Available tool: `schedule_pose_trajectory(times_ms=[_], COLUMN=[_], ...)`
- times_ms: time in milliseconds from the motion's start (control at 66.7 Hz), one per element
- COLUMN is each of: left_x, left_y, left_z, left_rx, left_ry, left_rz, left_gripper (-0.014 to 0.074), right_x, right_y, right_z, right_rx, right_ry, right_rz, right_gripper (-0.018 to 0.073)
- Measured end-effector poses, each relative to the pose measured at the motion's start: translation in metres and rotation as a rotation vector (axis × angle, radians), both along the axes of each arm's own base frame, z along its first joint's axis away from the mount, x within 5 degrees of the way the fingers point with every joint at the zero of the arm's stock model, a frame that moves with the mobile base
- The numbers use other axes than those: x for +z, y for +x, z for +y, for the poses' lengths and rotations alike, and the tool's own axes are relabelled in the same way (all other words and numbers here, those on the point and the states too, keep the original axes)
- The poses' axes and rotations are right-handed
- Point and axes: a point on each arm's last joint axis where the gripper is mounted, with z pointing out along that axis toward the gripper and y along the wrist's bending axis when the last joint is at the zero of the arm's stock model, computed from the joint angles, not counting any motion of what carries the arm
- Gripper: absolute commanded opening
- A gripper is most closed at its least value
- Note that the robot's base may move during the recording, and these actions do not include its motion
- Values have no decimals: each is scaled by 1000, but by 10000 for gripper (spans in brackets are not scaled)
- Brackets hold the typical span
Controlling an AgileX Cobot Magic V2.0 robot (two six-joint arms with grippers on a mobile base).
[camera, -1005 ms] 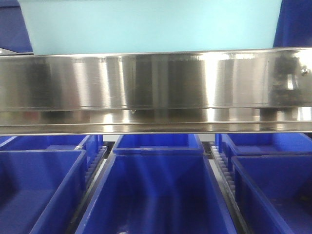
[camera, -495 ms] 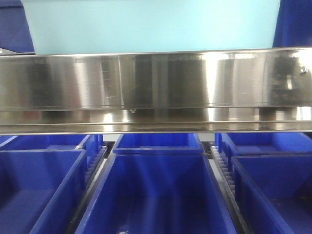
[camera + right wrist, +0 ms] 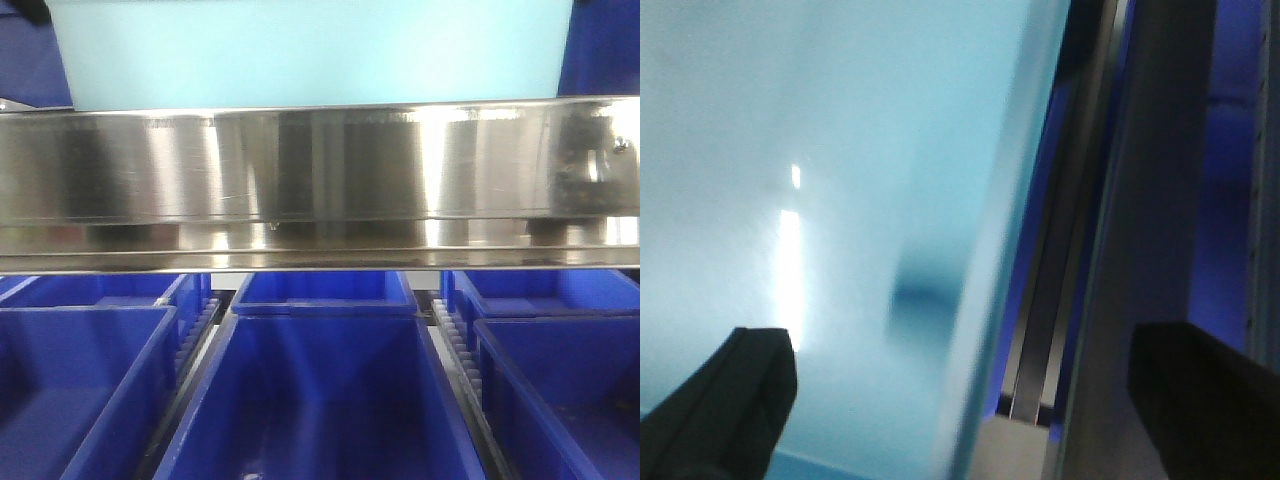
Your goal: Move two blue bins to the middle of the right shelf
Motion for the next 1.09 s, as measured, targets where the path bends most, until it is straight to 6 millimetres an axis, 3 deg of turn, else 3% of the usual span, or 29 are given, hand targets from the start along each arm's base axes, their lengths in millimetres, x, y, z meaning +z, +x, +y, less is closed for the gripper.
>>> schedule_pose_trajectory(times_ms=[120,300,345,855,975,1095], left_x=[-5,-5,-5,-3,7,32], left_y=[0,1,1,-1,-11,-28], left_z=[-1,-2,-2,-2,0,4], left_rx=[-3,-4,-4,-3,-3,3], left_ry=[-6,-15,-5,-10,-28,-60], left_rz=[4,-9,-10,-12,-26,-115], left_gripper=[337,-89,-110,-111,-111,-111], right_x=[-10,-9,-9,-2,15,46], right_y=[0,-1,-2,-7,-16,-28], right_z=[1,2,2,3,0,-4], right_rx=[-6,-8,-4,-6,-11,-12], right_ry=[13,27,39,56,77,110], right_rz=[19,10,12,-14,-62,-156], right_gripper=[400,-74,-170,-154,-154,-154])
